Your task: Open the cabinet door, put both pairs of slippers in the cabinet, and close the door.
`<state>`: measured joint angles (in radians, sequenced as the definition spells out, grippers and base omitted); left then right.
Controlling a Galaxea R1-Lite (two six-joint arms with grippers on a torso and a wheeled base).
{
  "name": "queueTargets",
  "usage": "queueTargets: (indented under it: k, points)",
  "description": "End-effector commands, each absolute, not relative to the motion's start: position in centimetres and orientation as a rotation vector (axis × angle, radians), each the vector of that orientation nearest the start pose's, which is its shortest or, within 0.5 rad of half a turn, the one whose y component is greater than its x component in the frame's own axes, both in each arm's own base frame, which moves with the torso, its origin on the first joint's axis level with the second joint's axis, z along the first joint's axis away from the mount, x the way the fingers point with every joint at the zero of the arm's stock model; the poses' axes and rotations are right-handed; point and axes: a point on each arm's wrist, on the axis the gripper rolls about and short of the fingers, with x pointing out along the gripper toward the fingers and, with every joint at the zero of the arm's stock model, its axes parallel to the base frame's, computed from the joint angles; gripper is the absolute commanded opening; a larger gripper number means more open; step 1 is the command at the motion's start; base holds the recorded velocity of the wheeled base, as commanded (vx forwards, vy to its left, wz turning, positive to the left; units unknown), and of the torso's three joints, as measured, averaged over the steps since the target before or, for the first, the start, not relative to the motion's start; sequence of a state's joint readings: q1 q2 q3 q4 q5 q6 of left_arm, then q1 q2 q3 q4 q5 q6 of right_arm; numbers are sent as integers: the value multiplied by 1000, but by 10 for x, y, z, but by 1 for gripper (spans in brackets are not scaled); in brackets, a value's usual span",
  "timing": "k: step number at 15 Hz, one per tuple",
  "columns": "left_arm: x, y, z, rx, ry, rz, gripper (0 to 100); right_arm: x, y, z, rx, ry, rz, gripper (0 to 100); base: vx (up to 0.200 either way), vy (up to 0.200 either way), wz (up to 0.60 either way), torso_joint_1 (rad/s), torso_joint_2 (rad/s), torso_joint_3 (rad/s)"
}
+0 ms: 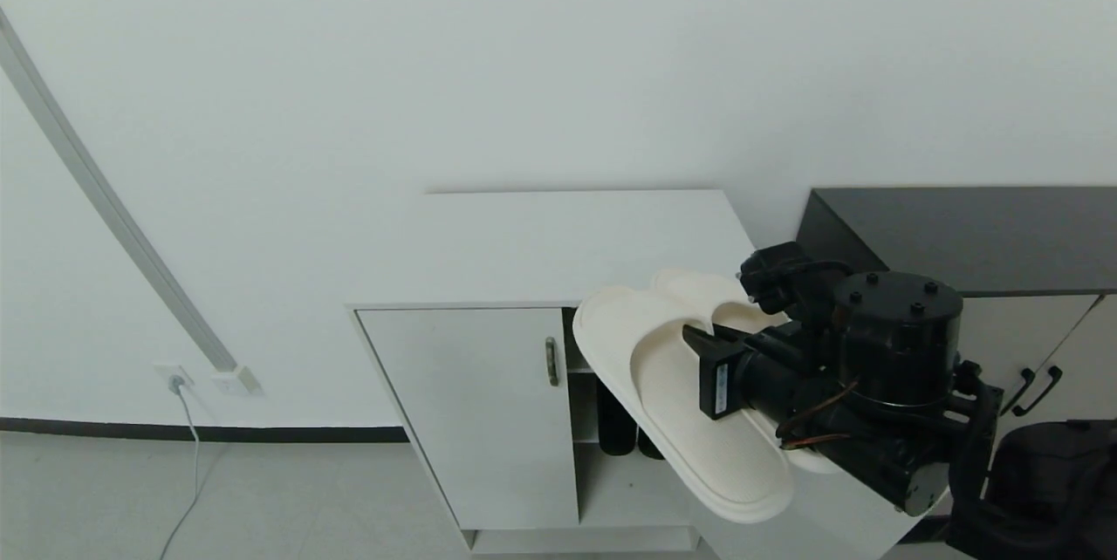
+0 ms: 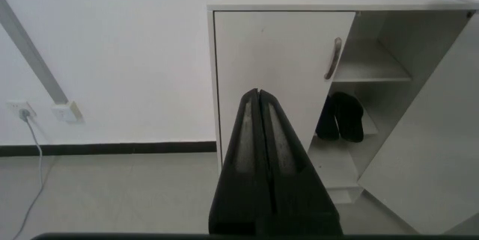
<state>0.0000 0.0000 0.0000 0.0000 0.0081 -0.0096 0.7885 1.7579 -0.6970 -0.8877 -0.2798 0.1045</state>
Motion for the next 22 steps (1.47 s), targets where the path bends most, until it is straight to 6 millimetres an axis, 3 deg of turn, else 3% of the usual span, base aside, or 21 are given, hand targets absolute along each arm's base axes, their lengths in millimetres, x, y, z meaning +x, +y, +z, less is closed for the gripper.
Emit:
queueTargets:
  k: [1, 11, 22]
  points:
    - [-23, 0, 75, -11, 0, 9, 0, 220, 214, 159, 1, 185, 507, 0, 0, 0, 0, 0, 0, 0]
    - [-23, 0, 75, -12, 0, 9, 0, 214, 212, 151, -36, 202, 517, 0, 0, 0, 0, -4, 6, 5]
    - [-23, 0, 75, -14, 0, 9, 0, 208, 212, 142, -62, 164, 531, 0, 0, 0, 0, -197, 460, 260]
